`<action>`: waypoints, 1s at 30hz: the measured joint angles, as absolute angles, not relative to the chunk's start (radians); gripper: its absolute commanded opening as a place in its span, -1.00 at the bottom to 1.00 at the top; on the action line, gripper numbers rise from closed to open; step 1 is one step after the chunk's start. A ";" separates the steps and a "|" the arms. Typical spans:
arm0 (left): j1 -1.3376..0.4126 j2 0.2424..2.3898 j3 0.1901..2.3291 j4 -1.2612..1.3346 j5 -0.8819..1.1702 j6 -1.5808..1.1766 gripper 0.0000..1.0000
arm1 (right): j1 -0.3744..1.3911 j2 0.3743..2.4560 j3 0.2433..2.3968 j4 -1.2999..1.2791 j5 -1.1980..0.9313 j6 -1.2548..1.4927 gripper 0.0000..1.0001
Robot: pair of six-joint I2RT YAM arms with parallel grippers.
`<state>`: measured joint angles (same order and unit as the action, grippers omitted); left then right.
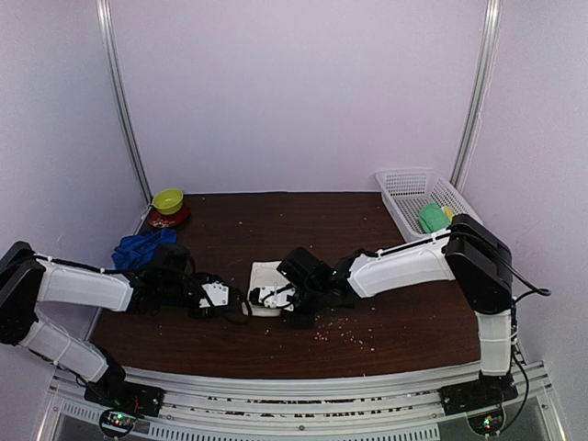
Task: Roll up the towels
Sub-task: Roll the towel at the center of the board.
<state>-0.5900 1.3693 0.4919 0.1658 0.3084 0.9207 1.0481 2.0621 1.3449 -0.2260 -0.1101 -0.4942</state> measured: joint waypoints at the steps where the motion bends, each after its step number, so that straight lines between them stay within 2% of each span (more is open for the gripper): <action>1: -0.590 1.351 0.467 0.190 0.317 0.937 0.02 | 1.040 2.074 1.372 -0.255 -0.134 -0.485 -0.95; 13: -0.625 1.278 0.352 0.349 0.347 1.054 0.03 | 0.935 2.236 1.687 -0.575 -0.440 -0.395 -0.91; 23: -0.724 1.439 0.316 0.590 0.170 1.072 0.01 | 0.894 2.340 1.852 -0.738 -0.632 -0.378 -0.91; 30: -0.755 1.492 0.316 0.665 0.116 1.080 -0.02 | 0.891 2.378 1.902 -0.803 -0.725 -0.397 -0.90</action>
<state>-0.7547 1.4918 0.3161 0.6655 0.1158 1.0798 0.8913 2.3783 1.9022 -0.8032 -0.7246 -0.3973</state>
